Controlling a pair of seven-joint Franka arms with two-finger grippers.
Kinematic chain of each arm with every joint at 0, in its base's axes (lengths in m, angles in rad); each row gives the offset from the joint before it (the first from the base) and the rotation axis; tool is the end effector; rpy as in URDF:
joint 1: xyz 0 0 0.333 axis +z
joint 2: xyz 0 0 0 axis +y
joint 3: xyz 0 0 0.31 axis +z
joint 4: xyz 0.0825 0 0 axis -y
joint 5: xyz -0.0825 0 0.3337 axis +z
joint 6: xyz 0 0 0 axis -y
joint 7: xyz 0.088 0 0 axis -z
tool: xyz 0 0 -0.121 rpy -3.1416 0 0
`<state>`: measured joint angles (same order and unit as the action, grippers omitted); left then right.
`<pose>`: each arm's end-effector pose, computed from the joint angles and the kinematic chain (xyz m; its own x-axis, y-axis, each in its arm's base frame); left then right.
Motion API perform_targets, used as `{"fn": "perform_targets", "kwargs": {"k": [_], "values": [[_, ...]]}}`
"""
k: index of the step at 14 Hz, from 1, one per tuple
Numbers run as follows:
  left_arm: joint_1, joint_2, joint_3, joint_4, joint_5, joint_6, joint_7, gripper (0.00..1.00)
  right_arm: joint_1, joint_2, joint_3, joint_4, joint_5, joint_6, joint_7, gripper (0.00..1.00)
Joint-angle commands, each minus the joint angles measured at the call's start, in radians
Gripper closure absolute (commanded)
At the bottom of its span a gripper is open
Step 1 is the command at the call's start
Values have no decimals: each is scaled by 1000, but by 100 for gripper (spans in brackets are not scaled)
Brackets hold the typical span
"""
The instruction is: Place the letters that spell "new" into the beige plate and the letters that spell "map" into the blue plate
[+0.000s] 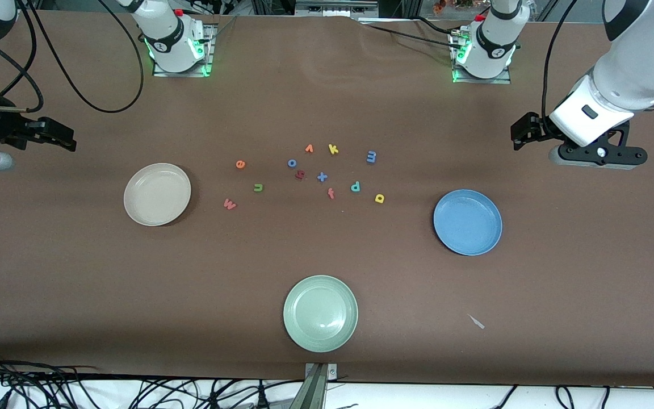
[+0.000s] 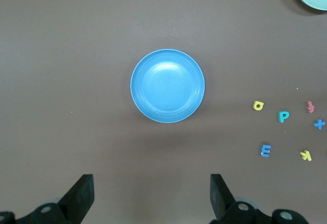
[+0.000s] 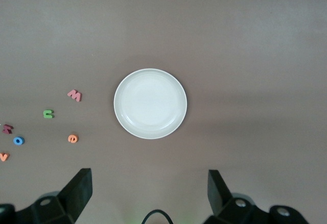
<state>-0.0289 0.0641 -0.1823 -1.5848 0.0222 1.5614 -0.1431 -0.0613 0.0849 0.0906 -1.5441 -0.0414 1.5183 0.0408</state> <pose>0.5078 -0.1032 0.5656 0.9942 -0.0677 -0.0839 -0.0699 -0.9973 -0.0227 0.5204 0.0081 0.5681 0.9940 -0.0133 -0.1086 -0.0092 -0.9992 0.0381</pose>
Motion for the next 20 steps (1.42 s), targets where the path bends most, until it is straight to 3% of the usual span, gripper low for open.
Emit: {"fn": "perform_targets", "kwargs": {"k": [1,20], "values": [[3,14,-3,32,-2,-15,-3,0,1,-16,0,-4,-12,-17,14,0],[-3,17,-3,34,-4,-12,11,0,-3,3,-2,1,3,7,42,0]]}}
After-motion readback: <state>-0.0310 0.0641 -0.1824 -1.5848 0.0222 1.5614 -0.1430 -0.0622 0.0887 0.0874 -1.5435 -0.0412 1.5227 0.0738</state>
